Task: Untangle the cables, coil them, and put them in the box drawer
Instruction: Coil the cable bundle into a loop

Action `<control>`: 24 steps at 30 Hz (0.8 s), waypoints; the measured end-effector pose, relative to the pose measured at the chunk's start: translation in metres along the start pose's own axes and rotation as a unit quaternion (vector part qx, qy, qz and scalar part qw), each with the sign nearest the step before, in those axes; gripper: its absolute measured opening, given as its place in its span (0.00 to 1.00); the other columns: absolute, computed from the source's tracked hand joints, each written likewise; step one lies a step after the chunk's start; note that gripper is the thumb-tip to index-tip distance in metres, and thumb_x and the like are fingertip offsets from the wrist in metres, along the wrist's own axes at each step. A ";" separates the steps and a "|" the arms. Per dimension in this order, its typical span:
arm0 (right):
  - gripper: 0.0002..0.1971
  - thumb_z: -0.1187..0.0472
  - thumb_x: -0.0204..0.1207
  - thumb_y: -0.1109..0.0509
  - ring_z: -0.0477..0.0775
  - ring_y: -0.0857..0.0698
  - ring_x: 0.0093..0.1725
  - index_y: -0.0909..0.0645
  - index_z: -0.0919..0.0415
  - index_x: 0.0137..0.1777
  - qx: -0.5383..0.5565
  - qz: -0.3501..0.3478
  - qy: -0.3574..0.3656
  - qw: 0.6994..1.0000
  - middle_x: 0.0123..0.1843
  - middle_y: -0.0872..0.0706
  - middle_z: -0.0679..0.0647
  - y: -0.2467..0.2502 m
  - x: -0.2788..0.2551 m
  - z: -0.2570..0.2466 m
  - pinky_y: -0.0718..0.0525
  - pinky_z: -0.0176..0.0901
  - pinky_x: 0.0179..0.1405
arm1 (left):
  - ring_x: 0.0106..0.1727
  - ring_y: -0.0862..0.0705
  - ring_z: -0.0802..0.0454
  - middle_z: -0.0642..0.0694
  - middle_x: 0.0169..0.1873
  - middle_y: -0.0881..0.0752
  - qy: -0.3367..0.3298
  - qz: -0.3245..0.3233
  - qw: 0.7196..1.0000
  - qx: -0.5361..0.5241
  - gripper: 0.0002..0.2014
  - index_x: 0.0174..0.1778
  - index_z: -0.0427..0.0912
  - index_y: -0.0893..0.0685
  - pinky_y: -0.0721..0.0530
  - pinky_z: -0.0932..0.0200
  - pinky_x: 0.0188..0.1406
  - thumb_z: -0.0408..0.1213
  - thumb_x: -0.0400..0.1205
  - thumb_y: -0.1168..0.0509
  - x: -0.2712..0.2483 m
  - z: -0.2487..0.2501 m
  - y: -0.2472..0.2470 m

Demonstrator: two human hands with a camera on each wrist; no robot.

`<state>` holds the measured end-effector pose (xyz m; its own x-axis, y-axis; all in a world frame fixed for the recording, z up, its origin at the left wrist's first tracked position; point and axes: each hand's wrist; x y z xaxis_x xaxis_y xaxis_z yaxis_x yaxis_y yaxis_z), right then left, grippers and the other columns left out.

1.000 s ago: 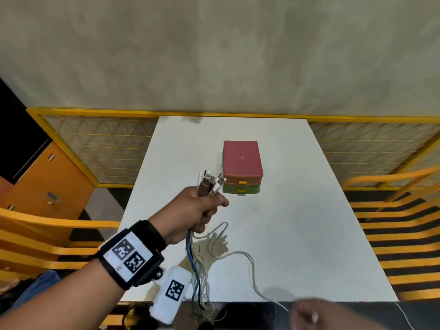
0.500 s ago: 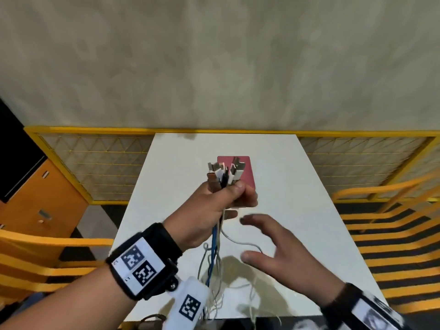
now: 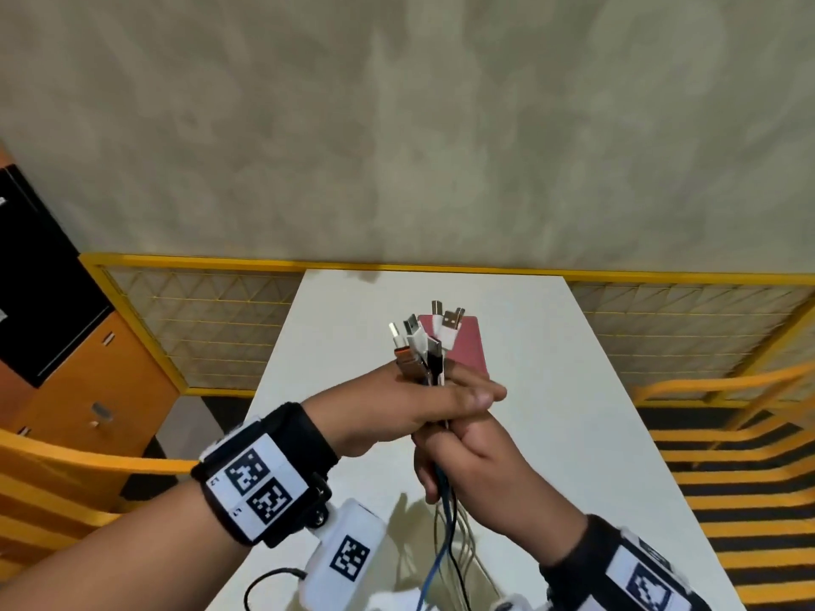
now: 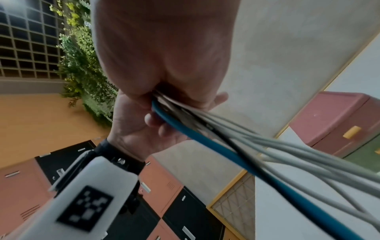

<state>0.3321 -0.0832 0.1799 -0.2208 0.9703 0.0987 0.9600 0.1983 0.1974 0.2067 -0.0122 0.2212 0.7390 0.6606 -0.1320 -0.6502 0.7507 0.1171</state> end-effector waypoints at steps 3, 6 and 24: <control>0.07 0.65 0.78 0.44 0.54 0.25 0.24 0.30 0.59 0.38 0.056 -0.021 -0.022 0.998 0.24 0.25 0.60 -0.001 -0.001 0.007 0.26 0.44 0.30 | 0.72 0.18 0.56 0.49 0.69 0.14 -0.024 -0.003 0.999 -0.028 0.18 0.58 0.39 0.10 0.23 0.48 0.75 0.47 0.83 0.38 0.005 -0.006 0.002; 0.04 0.64 0.80 0.42 0.53 0.27 0.21 0.32 0.61 0.44 0.102 -0.025 -0.022 0.994 0.25 0.27 0.56 0.000 0.000 0.011 0.27 0.45 0.29 | 0.72 0.18 0.50 0.44 0.67 0.13 -0.039 0.029 0.987 -0.153 0.22 0.56 0.35 0.11 0.29 0.46 0.78 0.49 0.86 0.41 0.011 -0.016 -0.008; 0.07 0.55 0.74 0.25 0.55 0.20 0.27 0.17 0.58 0.43 -0.069 -0.181 -0.181 0.964 0.28 0.19 0.57 0.043 0.008 0.038 0.21 0.51 0.31 | 0.57 0.09 0.34 0.32 0.53 0.09 -0.094 -0.117 0.870 -0.470 0.29 0.56 0.34 0.11 0.15 0.36 0.60 0.57 0.85 0.44 -0.007 0.004 0.020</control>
<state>0.3779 -0.0614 0.1518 -0.4393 0.8303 -0.3428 0.7932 0.5377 0.2858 0.1891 -0.0021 0.2283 0.8290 0.5439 0.1301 -0.2689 0.5917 -0.7600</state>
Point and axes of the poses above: each hand's wrist, its own x-axis towards the middle knuckle, its own y-axis out of the back of the hand, z = x × y
